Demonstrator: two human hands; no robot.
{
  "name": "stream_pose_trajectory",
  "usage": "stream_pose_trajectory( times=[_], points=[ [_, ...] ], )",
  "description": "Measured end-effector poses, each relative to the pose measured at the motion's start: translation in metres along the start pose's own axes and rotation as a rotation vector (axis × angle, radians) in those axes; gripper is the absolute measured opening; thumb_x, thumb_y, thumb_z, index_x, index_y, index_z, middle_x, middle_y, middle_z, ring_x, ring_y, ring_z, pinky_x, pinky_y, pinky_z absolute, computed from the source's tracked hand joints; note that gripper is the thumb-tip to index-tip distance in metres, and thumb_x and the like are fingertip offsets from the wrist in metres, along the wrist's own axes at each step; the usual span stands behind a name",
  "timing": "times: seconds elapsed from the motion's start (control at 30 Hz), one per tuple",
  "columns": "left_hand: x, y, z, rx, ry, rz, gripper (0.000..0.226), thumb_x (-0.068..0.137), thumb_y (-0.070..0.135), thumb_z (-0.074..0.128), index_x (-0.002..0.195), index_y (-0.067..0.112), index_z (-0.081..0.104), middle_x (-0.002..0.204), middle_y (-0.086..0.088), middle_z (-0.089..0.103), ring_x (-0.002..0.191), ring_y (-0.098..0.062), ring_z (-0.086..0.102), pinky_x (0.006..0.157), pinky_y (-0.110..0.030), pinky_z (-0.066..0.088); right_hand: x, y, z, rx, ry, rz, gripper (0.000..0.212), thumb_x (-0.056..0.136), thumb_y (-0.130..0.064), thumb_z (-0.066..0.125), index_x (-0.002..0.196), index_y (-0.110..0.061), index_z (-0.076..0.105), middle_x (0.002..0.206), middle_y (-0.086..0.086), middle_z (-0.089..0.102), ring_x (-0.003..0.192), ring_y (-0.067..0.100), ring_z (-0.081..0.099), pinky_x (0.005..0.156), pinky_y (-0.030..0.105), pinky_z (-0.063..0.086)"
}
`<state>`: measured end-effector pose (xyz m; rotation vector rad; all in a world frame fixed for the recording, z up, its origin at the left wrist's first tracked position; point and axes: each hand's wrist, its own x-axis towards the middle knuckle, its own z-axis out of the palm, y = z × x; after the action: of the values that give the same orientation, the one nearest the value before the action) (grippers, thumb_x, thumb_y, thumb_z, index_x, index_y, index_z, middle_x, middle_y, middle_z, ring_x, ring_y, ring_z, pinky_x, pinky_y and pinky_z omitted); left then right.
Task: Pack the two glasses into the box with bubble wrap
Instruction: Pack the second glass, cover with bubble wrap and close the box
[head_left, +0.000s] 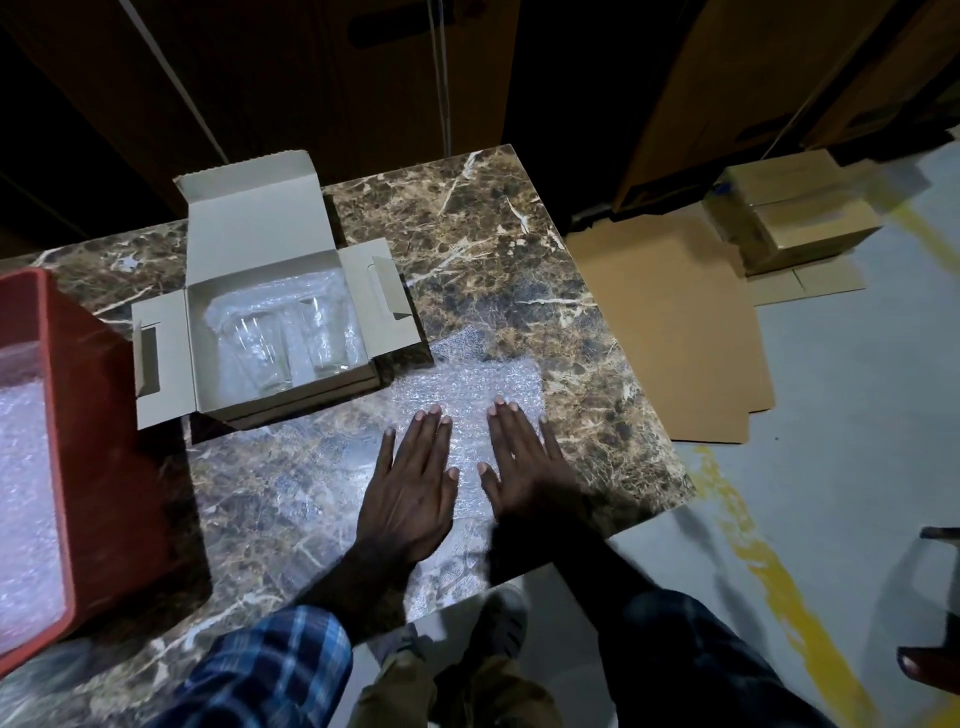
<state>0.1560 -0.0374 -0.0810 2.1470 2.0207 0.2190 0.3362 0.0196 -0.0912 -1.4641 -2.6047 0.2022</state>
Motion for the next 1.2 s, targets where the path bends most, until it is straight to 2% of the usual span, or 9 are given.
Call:
stream_pose_trajectory(
  times=[0.13, 0.27, 0.5, 0.63, 0.77, 0.83, 0.9, 1.03, 1.2],
  points=[
    [-0.010, -0.013, -0.005, -0.021, -0.042, -0.062, 0.064, 0.106, 0.044, 0.026, 0.159, 0.010, 0.013, 0.168, -0.005, 0.004, 0.155, -0.018, -0.002, 0.124, -0.047, 0.004, -0.008, 0.016, -0.010, -0.019, -0.010, 0.038, 0.071, 0.103, -0.054, 0.027, 0.153, -0.003, 0.033, 0.163, 0.014, 0.023, 0.151, 0.026, 0.022, 0.122, 0.046, 0.021],
    [-0.032, -0.019, -0.014, -0.025, -0.019, 0.045, 0.065, 0.105, 0.044, 0.032, 0.158, 0.008, 0.020, 0.167, -0.009, 0.011, 0.155, -0.022, 0.004, 0.124, -0.045, 0.003, -0.030, 0.013, -0.019, 0.087, 0.019, -0.249, 0.068, 0.099, -0.054, 0.038, 0.148, -0.007, 0.045, 0.159, 0.015, 0.033, 0.148, 0.028, 0.030, 0.122, 0.043, 0.019],
    [-0.043, -0.009, -0.010, -0.088, 0.040, 0.235, 0.061, 0.100, 0.044, 0.046, 0.148, 0.006, 0.045, 0.158, -0.012, 0.036, 0.150, -0.027, 0.027, 0.122, -0.049, 0.018, -0.031, -0.003, -0.002, 0.121, 0.243, -0.389, 0.023, 0.093, -0.009, 0.053, 0.104, -0.004, 0.072, 0.122, 0.016, 0.068, 0.115, 0.031, 0.063, 0.108, 0.046, 0.043],
    [-0.039, -0.014, -0.024, -0.202, 0.099, 0.212, 0.033, 0.091, 0.021, 0.051, 0.114, 0.008, 0.071, 0.124, -0.008, 0.069, 0.125, -0.025, 0.059, 0.120, -0.038, 0.027, -0.033, -0.016, -0.016, 0.267, 0.294, -0.317, 0.019, 0.089, -0.008, 0.058, 0.099, -0.002, 0.073, 0.113, 0.014, 0.071, 0.109, 0.028, 0.065, 0.105, 0.045, 0.045],
    [-0.045, -0.025, -0.059, -0.437, 0.101, 0.016, 0.030, 0.085, 0.023, 0.050, 0.096, 0.011, 0.076, 0.104, -0.001, 0.074, 0.107, -0.010, 0.063, 0.116, -0.018, 0.026, -0.034, -0.012, -0.021, 0.392, 0.221, -0.210, 0.030, 0.075, -0.016, 0.056, 0.097, -0.003, 0.074, 0.111, 0.012, 0.073, 0.105, 0.026, 0.065, 0.101, 0.042, 0.049],
    [-0.051, -0.022, -0.080, -0.638, 0.059, -0.169, 0.020, 0.090, 0.022, 0.060, 0.090, 0.012, 0.077, 0.091, 0.002, 0.075, 0.086, -0.001, 0.066, 0.092, -0.017, 0.048, -0.031, -0.011, -0.028, 0.475, 0.171, -0.135, 0.031, 0.072, -0.015, 0.052, 0.090, -0.006, 0.074, 0.099, 0.010, 0.075, 0.092, 0.026, 0.068, 0.086, 0.037, 0.056],
    [-0.054, -0.017, -0.092, -0.921, -0.001, -0.402, 0.013, 0.092, 0.008, 0.067, 0.081, 0.002, 0.071, 0.061, -0.007, 0.066, 0.049, -0.009, 0.059, 0.049, -0.020, 0.045, -0.025, -0.016, -0.037, 0.582, 0.090, 0.012, 0.018, 0.076, -0.013, 0.054, 0.083, -0.012, 0.071, 0.078, 0.005, 0.071, 0.072, 0.024, 0.065, 0.066, 0.031, 0.051],
    [-0.048, -0.019, -0.091, -1.270, 0.045, -0.654, 0.028, 0.095, 0.005, 0.065, 0.077, -0.010, 0.049, 0.052, -0.019, 0.045, 0.045, -0.024, 0.045, 0.042, -0.027, 0.033, -0.009, -0.020, -0.046, 0.779, -0.039, 0.308, 0.022, 0.081, -0.014, 0.066, 0.063, -0.017, 0.054, 0.053, -0.005, 0.054, 0.052, 0.010, 0.047, 0.053, 0.029, 0.035],
    [-0.026, -0.025, -0.086, -0.864, 0.161, -0.596, 0.022, 0.096, 0.017, 0.065, 0.084, 0.000, 0.057, 0.061, -0.009, 0.057, 0.045, -0.006, 0.050, 0.042, -0.013, 0.036, 0.014, -0.027, -0.051, 0.723, -0.122, 0.468, 0.037, 0.092, -0.022, 0.065, 0.063, -0.019, 0.042, 0.056, -0.003, 0.044, 0.063, 0.021, 0.041, 0.061, 0.034, 0.030]
  ],
)
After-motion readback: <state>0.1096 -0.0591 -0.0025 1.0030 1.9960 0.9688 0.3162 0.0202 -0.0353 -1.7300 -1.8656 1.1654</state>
